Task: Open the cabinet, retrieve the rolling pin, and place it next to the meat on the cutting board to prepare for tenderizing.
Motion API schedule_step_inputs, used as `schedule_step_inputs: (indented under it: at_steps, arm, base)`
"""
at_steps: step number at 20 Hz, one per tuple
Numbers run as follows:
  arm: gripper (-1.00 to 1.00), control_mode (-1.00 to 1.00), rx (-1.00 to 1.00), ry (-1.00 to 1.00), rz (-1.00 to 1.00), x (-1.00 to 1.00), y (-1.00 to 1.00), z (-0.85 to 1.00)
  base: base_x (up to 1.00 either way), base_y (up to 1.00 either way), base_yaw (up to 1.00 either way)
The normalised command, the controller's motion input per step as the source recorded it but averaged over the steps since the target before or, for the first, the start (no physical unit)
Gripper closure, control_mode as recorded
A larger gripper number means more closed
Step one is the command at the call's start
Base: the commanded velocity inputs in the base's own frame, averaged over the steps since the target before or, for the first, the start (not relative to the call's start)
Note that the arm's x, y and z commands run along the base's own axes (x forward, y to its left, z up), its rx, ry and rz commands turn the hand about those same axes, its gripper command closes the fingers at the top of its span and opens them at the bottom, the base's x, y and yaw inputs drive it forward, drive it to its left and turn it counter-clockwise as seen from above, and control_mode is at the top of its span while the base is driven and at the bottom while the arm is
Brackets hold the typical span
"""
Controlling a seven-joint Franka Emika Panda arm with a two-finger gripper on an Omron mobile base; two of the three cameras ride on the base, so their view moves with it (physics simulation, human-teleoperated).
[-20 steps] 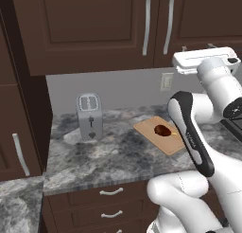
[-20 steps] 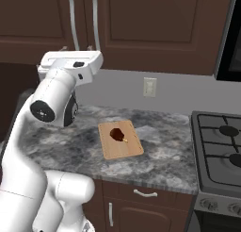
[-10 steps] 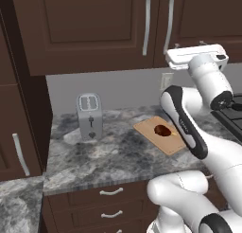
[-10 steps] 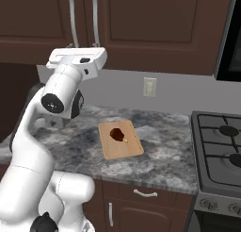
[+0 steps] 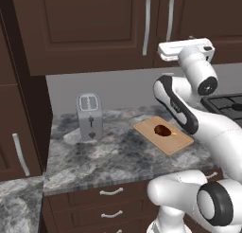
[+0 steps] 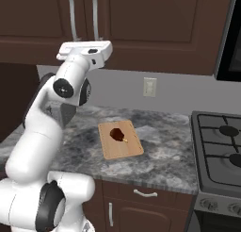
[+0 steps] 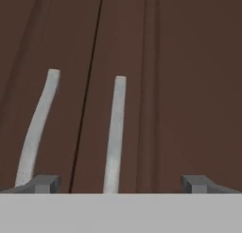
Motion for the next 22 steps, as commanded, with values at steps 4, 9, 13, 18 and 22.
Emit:
schedule_step_inputs:
  at_steps: [4, 9, 13, 18, 22]
  arm:
    - [-1.00, -1.00, 0.00, 0.07, 0.00, 0.70, 0.00, 0.00]
    - [-1.00, -1.00, 0.00, 0.06, 0.00, 0.65, 0.00, 0.00]
    - [-1.00, -1.00, 0.00, 0.06, 0.00, 0.66, 0.00, 0.00]
    - [1.00, -1.00, 0.00, 0.07, 0.01, 0.40, 0.03, 0.00]
    - [1.00, -1.00, 0.00, 0.00, -0.01, 0.12, 0.01, 0.00]
  base:
    - [0.00, 0.00, 0.00]
    - [0.00, 0.00, 0.00]
    - [0.00, 0.00, 0.00]
    - [0.00, 0.00, 0.00]
    - [0.00, 0.00, 0.00]
